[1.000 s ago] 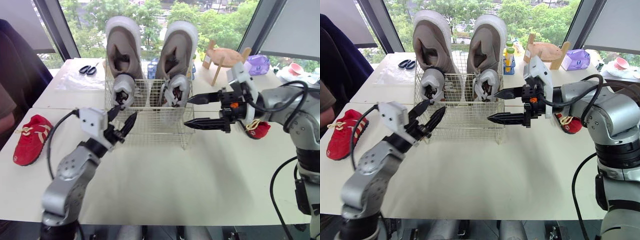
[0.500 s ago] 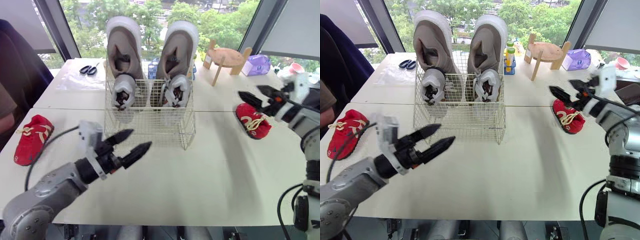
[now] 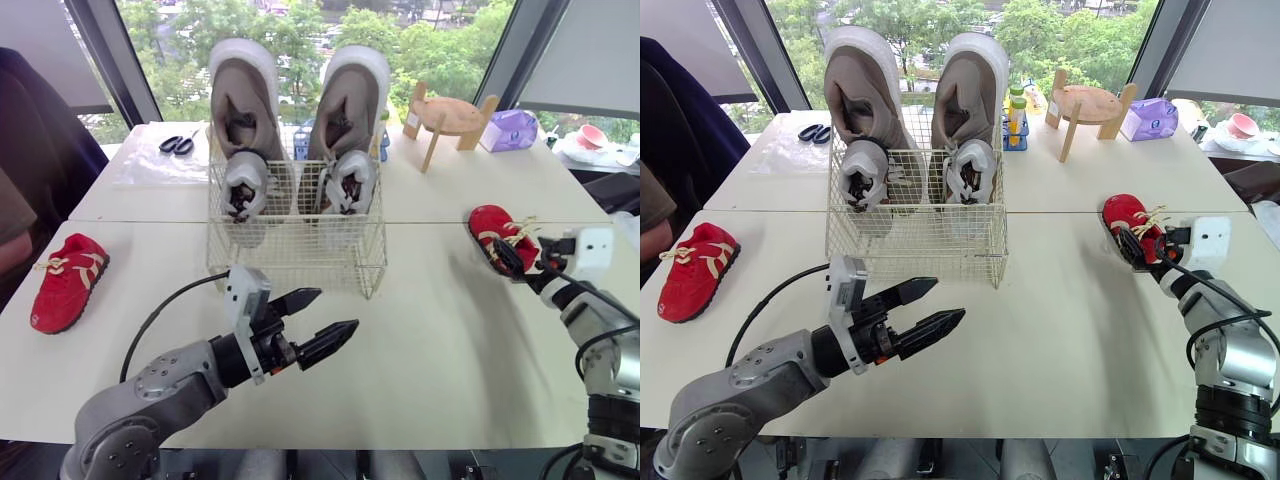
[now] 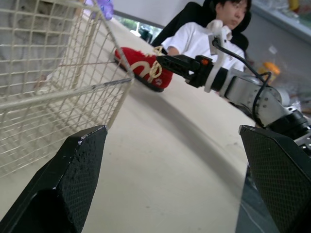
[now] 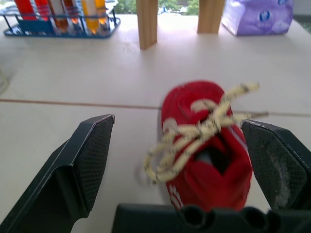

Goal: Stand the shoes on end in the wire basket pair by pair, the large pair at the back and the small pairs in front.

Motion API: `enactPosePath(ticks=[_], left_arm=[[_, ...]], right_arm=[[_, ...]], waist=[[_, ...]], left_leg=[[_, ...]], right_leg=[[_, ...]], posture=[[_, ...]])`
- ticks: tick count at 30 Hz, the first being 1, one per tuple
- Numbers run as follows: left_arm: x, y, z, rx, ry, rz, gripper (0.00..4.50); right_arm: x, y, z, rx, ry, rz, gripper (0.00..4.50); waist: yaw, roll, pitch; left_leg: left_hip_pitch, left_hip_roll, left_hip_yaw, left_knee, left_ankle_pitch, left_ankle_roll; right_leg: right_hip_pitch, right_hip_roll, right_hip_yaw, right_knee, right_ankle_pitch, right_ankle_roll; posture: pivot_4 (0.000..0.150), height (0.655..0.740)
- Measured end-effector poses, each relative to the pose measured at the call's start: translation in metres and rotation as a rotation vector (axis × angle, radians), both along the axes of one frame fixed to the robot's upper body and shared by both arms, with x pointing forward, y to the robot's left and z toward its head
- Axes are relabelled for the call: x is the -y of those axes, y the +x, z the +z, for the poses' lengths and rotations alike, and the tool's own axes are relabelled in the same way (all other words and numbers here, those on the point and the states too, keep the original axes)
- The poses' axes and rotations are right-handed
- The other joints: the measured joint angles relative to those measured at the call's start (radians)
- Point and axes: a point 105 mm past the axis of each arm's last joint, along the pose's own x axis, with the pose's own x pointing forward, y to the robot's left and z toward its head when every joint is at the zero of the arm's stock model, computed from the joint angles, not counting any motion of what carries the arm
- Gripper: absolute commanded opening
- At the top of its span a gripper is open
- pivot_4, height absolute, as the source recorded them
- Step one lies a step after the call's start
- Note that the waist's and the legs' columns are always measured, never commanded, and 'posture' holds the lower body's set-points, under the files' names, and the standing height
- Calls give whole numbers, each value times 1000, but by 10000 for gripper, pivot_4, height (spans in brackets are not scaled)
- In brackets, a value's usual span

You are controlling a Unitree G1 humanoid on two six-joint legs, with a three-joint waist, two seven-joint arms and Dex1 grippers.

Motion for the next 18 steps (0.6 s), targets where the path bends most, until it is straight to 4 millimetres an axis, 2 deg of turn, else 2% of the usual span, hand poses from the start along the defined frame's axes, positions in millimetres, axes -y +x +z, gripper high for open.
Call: enactPosePath(ticks=[7,18], left_arm=[[0,2,-1,15,17,11,44697],[-8,4,-8,3,48,71,44697]], right_arm=[[13,22,-13,-4,0,-51,45000],[5,53,-34,-58,41,-3,45000]], waist=[[-5,0,0],[-9,0,0]], left_leg=[[0,1,0,0,0,0],[1,2,0,0,0,0]], right_leg=[[0,2,1,0,0,0],[1,2,1,0,0,0]], posture=[[1500,7400],[1500,7400]])
